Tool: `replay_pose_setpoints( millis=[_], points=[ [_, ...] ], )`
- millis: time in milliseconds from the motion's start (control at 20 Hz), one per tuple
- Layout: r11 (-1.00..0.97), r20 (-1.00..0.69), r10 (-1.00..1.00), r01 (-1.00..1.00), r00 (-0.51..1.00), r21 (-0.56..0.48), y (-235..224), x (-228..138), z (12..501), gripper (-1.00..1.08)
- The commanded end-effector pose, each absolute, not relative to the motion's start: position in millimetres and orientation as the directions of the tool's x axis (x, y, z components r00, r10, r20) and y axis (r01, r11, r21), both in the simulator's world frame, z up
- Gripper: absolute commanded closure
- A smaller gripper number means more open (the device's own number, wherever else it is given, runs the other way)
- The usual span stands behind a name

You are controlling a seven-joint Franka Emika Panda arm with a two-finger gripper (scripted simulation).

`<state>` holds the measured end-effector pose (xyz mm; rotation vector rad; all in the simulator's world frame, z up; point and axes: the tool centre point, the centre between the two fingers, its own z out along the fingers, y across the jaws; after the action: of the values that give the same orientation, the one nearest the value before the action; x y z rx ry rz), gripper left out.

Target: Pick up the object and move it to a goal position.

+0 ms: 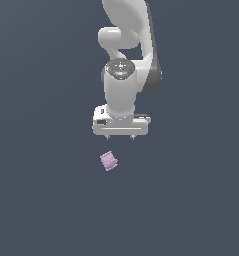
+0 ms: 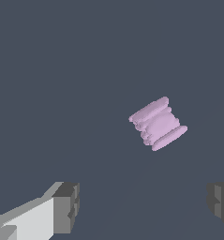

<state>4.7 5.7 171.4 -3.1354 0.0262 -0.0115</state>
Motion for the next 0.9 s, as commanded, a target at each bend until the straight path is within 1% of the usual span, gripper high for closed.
replay_pose_setpoints(
  millis=[0,450,850],
  points=[
    [-1.0,0.007,-0.017,-0.017,1.0,-0.006,6,5,171,-0.92],
    [-0.999,0.027,-0.046,-0.046,0.999,0.003,2,11,188,-0.92],
    [-1.0,0.025,-0.022,-0.022,0.999,0.005,0,13,184,-0.92]
  ],
)
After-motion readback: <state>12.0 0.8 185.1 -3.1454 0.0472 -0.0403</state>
